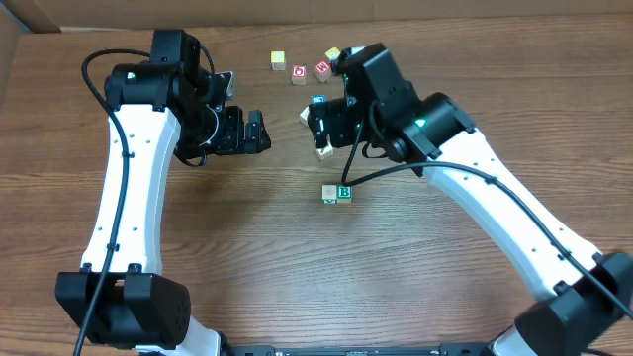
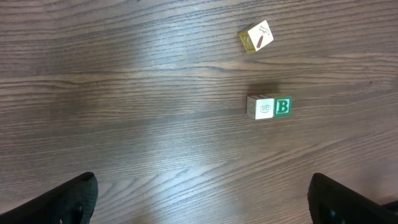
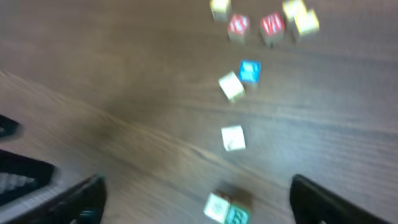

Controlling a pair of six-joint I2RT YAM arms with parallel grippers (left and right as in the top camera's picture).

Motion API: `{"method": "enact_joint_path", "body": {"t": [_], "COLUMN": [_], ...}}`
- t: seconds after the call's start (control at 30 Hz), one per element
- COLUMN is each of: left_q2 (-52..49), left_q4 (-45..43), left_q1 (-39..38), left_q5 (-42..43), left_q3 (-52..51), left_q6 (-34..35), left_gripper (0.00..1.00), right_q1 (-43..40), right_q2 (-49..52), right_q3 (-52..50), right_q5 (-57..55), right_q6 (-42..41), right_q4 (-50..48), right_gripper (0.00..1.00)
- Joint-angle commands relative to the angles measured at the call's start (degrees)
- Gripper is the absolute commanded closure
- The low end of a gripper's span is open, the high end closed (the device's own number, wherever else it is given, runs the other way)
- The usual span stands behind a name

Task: Flip 4 blocks
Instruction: 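Raise the right gripper and retract it to the right side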

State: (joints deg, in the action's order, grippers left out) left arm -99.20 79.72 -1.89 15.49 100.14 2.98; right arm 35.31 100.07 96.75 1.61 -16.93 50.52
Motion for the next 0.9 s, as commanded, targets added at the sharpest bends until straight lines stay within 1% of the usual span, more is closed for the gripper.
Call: {"method": "enact_joint_path", "body": {"t": [0.0,0.03,0.13,0.37,0.5,0.67,0.73,0.8,0.87], "left_q2": [-0.5,-0.5,-0.4,-0.4,-0.4,-0.5,-0.5,-0.5,-0.5], "left_q4": [-0.1,-0.1,-0.1,-0.2,-4.0,-9.6,-11.6,-11.3,-10.7], "left_q1": [-0.4,-0.4,-0.4,-0.4,-0.4,-0.4,-0.4,-0.6,-1.5], "left_q5": [0.8,0.8,0.8,0.9,1.1,1.1,3.7,11.3,15.8], "left_q3": [1.6,1.6,1.6,1.6,1.6,1.6,1.6,1.4,0.5], "left_q6": [0.4,0.4,0.4,0.5,0.5,1.1,3.6,4.9,4.9], "left_gripper": [0.0,0.0,0.0,0.0,0.0,0.0,0.0,0.0,0.0], "right_q1": [-1.0,-2.0,-5.7,-18.6,-25.0,-30.1,-31.0,-31.6,-31.9], "right_q2": [1.6,1.4,1.3,1.3,1.3,1.3,1.3,1.3,1.3], "right_q3": [-0.4,-0.4,-0.4,-0.4,-0.4,-0.4,-0.4,-0.4,-0.4], "right_q5": [-3.5,-3.1,-2.4,-1.6,-1.6,-1.6,-1.6,-1.6,-1.6], "right_q6": [-3.9,-5.4,-5.9,-5.8,-5.8,-5.8,-5.8,-5.8,-5.8], "right_q4": [1.9,2.4,3.7,10.4,12.3,12.2,12.2,12.2,12.2], "right_gripper": [0.0,0.0,0.0,0.0,0.0,0.0,0.0,0.0,0.0]}}
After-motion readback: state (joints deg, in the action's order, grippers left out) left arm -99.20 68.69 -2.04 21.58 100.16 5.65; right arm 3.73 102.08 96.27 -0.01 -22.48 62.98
